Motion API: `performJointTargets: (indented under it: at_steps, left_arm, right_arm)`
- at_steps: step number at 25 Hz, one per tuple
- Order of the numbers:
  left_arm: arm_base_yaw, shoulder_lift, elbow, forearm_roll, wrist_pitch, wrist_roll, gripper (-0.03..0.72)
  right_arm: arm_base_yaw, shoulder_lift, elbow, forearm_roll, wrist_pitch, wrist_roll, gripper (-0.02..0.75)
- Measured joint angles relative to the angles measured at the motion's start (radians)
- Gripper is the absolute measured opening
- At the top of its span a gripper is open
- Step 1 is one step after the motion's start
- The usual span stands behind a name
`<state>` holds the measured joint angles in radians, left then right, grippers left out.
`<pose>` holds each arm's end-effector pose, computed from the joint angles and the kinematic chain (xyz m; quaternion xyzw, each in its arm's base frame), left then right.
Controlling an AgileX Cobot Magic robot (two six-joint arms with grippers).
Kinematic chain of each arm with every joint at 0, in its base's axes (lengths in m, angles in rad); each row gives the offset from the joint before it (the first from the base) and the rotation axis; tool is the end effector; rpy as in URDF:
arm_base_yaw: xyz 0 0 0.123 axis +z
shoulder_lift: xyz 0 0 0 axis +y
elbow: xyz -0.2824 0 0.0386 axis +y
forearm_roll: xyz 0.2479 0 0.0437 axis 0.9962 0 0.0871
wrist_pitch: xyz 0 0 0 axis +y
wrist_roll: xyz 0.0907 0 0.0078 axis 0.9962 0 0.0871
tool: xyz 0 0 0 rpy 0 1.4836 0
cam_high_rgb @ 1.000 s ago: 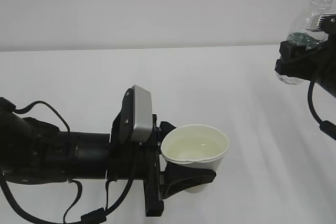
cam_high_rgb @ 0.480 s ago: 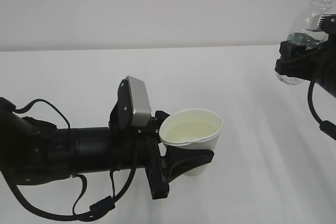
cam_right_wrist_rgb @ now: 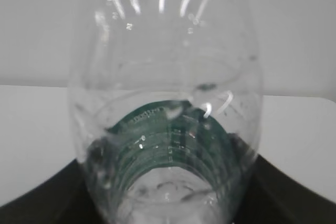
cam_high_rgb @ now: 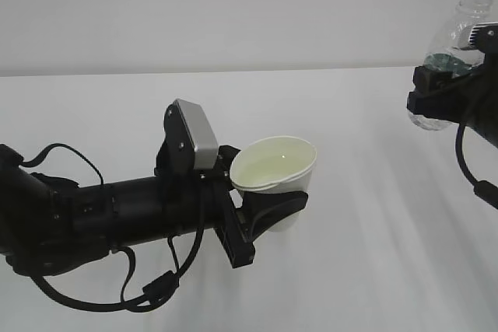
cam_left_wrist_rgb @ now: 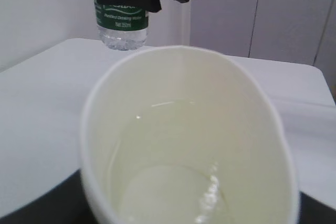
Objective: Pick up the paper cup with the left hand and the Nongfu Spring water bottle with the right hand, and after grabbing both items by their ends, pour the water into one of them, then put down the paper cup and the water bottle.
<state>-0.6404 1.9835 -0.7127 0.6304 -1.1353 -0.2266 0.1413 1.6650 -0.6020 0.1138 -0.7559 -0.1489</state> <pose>0.2435 -0.2421 0.1318 0.4238 0.6143 -0.3783 0.5476 0.3101 0.0370 0.1849 -0.0566 0.7792 -0.0069 0.6242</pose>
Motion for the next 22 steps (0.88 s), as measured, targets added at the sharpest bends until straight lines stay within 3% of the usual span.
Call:
performJointTargets:
  at_steps: [13,22]
  left_arm:
    - [0.0,0.003,0.0,-0.17,0.006,0.102,0.409]
    - [0.044,0.003,0.0,-0.2,0.006,0.127,0.409]
  right_arm:
    - [0.0,0.0,0.0,0.0,0.0,0.0,0.462]
    - [0.0,0.0,0.0,0.0,0.0,0.0,0.461]
